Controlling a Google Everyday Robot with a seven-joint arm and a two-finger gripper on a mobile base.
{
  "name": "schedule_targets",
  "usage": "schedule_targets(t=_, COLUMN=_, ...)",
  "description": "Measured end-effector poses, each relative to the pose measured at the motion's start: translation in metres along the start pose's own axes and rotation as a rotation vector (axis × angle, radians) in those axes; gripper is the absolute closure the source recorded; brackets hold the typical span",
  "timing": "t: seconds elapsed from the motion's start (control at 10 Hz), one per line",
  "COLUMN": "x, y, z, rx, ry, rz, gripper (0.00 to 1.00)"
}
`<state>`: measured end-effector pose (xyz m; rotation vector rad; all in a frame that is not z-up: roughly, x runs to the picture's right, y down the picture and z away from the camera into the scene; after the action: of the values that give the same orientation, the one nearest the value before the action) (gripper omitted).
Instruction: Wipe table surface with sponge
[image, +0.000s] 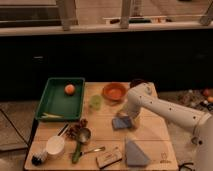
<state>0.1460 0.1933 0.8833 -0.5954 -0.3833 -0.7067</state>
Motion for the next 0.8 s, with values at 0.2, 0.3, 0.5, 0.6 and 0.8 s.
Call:
schedule_targets(t=0.2, x=-0.0036, y=-0.0014, z=-0.0071, rx=0.002, ry=0.008, rz=0.004, gripper=0.22)
schedule_targets(t=0.3, x=-0.0046, y=-0.002, z=-0.009, rx=0.004, ry=0.01, rz=0.005, gripper=0.27)
schedule_targets(t=0.5, x=-0.0059, y=-0.0031, z=-0.0115, rx=0.006, ry=0.013, rz=0.003, gripper=0.25)
schedule_targets(t=0.6, x=-0.0064, y=-0.0038, z=-0.0123, rx=0.007, ry=0.013, rz=0.003, gripper=0.2)
schedule_targets(t=0.8, x=-0.0077, y=-0.0034, z=-0.0117, rx=0.002, ry=0.01, rz=0.01, gripper=0.2)
